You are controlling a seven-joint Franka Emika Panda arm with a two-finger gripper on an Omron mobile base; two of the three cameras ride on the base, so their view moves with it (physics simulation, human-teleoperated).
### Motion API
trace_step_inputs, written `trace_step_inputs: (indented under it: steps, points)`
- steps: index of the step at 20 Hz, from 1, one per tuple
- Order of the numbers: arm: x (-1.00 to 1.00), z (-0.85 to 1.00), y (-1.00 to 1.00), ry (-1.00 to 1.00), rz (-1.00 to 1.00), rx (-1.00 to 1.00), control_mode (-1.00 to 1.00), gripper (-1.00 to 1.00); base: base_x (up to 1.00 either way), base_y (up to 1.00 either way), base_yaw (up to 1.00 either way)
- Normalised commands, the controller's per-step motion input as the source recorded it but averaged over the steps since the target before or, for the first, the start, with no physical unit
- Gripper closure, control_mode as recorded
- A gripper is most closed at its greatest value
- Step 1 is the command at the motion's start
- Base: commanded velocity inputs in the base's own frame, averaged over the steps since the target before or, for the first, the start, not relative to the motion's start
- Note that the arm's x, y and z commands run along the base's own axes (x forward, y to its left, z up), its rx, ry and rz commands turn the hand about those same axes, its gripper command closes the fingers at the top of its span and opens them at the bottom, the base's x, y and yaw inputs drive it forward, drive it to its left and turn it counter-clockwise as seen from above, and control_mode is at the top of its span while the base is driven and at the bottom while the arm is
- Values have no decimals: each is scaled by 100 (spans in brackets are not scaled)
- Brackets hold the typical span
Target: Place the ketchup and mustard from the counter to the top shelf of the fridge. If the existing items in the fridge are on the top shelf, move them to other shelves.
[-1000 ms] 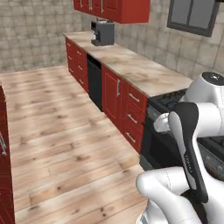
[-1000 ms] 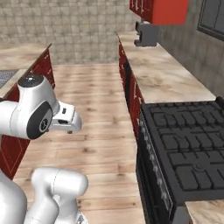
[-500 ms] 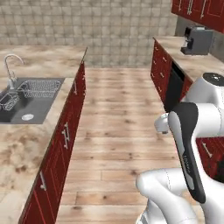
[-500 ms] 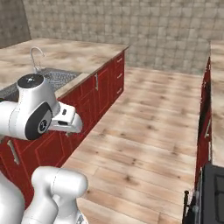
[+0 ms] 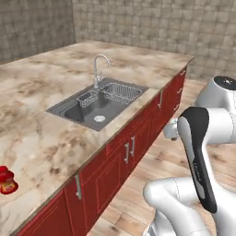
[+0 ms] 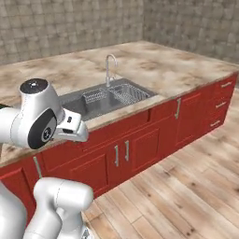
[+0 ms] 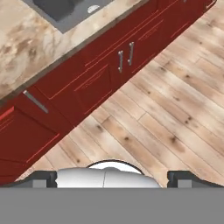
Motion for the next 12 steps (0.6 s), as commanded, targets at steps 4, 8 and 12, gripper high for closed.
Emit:
trace_step_inputs:
  steps: [4, 8, 12]
  points:
    - [0, 0, 0, 0, 0, 0, 100, -100, 52, -4, 95]
    - [0, 0, 0, 0, 0, 0, 100, -100, 42, 0, 93]
    - [0, 0, 0, 0, 0, 0, 100, -100, 62, 0, 83]
